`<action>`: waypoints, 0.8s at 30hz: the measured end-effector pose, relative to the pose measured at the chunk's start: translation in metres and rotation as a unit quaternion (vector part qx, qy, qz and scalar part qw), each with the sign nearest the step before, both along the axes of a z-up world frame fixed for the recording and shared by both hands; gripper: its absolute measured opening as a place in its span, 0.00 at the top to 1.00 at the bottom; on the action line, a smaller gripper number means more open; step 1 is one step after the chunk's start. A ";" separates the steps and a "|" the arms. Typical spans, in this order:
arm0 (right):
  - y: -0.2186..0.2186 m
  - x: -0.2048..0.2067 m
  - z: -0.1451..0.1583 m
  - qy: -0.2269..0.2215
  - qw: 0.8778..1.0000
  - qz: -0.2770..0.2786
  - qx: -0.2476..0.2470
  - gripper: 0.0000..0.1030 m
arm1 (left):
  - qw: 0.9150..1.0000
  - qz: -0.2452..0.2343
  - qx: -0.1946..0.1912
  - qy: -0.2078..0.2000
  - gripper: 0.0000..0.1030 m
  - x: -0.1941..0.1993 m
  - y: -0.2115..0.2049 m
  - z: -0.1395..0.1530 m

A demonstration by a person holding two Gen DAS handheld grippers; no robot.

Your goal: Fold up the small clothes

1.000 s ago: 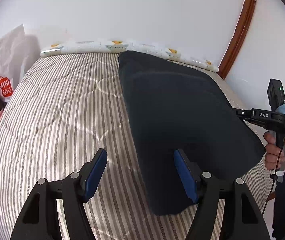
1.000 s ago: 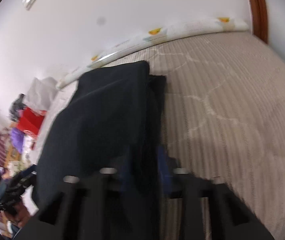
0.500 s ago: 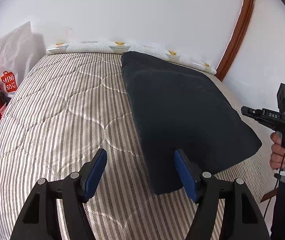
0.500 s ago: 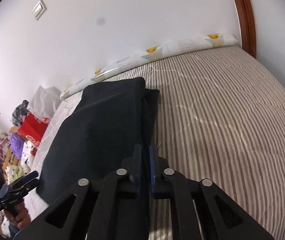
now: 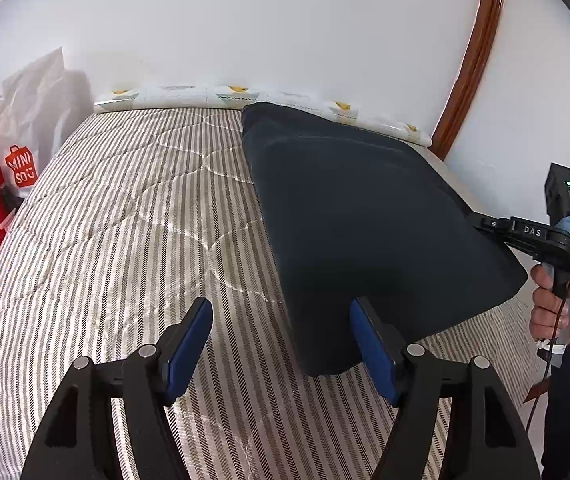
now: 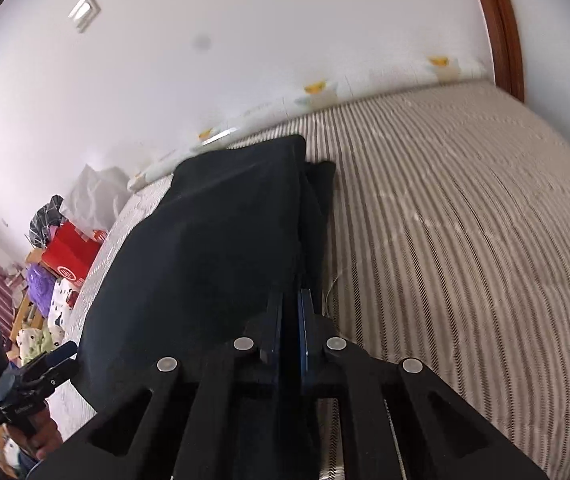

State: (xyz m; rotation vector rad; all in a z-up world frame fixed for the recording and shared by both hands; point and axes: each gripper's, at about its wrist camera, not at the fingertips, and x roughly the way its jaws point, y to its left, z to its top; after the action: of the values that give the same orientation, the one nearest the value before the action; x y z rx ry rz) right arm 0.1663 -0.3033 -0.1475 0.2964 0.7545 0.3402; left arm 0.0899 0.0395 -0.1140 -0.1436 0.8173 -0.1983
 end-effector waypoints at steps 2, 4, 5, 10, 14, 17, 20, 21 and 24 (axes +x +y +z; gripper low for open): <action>0.000 -0.004 -0.002 -0.002 1.000 -0.016 -0.020 0.94 | 1.000 0.002 0.005 -0.003 0.33 -0.002 -0.001 0.000; -0.003 -0.007 0.001 -0.005 0.999 -0.033 -0.035 1.00 | 1.000 0.006 0.015 -0.007 0.33 -0.004 -0.003 0.000; -0.005 -0.009 0.004 -0.008 0.998 -0.049 -0.047 1.00 | 1.000 0.008 0.018 -0.009 0.33 -0.005 -0.005 0.000; -0.012 -0.028 0.018 -0.019 0.997 -0.060 -0.043 0.96 | 1.000 0.017 0.021 -0.015 0.33 -0.006 -0.009 0.000; 0.006 -0.047 0.026 -0.036 0.994 -0.055 -0.088 0.87 | 1.000 0.025 0.012 -0.005 0.33 -0.001 -0.011 -0.001; 0.019 -0.059 0.023 -0.043 0.992 -0.043 -0.108 0.73 | 1.000 0.022 0.023 -0.003 0.33 -0.005 -0.012 0.001; 0.025 -0.068 0.014 -0.047 0.988 -0.048 -0.137 0.67 | 0.999 0.016 0.034 -0.004 0.33 -0.011 -0.012 0.000; 0.025 -0.070 0.010 -0.042 0.987 -0.047 -0.145 0.66 | 0.999 0.015 0.033 -0.002 0.33 -0.012 -0.011 0.000; 0.021 -0.077 -0.002 -0.024 0.987 -0.049 -0.154 0.66 | 0.999 0.013 0.034 0.002 0.33 -0.019 -0.010 -0.001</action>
State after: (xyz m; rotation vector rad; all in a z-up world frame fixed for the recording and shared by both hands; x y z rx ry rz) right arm 0.0897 -0.2826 -0.1499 0.0328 0.7308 0.1337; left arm 0.0704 0.0291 -0.1145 -0.0913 0.8243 -0.1463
